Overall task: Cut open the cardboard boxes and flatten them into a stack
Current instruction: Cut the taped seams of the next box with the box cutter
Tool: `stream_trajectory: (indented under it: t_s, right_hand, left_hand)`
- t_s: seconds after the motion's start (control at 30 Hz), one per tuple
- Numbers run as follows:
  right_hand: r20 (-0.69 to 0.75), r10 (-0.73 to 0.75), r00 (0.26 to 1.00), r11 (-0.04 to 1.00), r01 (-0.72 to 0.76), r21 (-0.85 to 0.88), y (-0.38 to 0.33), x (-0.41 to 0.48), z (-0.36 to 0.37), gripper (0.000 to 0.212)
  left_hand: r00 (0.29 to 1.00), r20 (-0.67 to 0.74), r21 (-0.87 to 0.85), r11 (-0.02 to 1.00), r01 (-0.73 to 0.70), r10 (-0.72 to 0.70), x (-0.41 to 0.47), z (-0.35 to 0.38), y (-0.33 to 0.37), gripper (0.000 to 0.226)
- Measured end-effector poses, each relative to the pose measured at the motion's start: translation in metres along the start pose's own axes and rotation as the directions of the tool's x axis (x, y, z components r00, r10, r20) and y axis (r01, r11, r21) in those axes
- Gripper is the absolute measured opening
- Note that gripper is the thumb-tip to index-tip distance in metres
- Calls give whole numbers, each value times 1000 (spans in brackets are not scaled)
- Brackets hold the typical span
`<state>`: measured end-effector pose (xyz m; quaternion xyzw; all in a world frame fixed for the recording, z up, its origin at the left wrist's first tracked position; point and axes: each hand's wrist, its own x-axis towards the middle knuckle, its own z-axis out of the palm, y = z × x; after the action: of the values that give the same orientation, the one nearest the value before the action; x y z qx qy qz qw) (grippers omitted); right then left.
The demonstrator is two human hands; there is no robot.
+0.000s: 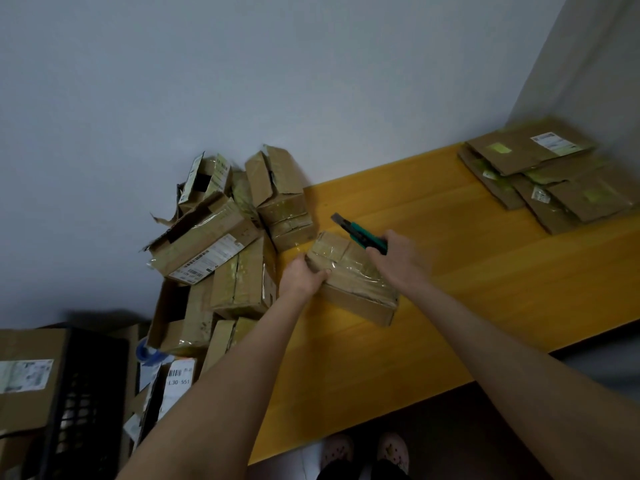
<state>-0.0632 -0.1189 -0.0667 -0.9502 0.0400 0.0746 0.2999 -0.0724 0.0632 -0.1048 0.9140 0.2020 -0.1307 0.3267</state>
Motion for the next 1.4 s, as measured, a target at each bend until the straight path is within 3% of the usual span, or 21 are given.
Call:
stream_trajectory:
  t_s: [0.2,0.33,0.43,1.0,1.3,1.4]
  right_hand:
    - [8,-399,917,859,378,-345,4,-33,-26,33]
    - [101,-497,862,740,482,-469,0,-39,-27,41]
    - [170,-483,859,692,493,-527,-4,-37,-25,40]
    - [196,-273,942,564,321,-761,-31,-47,-21,33]
    - [162,-161,974,584,226,-779,-18,-52,-32,25]
    - [152,-123,981,635,196,-747,-12,-52,-36,27]
  left_hand:
    - [993,14,-101,988,117,-116,3,-1,6,53]
    - [989,28,-73,987,146,-144,2,-1,12,49]
    - [985,37,-51,984,170,-168,2,-3,13,49]
    - [976,112,-81,977,195,-185,10,-4,18,47]
    - [983,116,-19,989,144,-140,11,-6,16,51]
    - [982,124,-3,990,141,-139,10,-8,18,54]
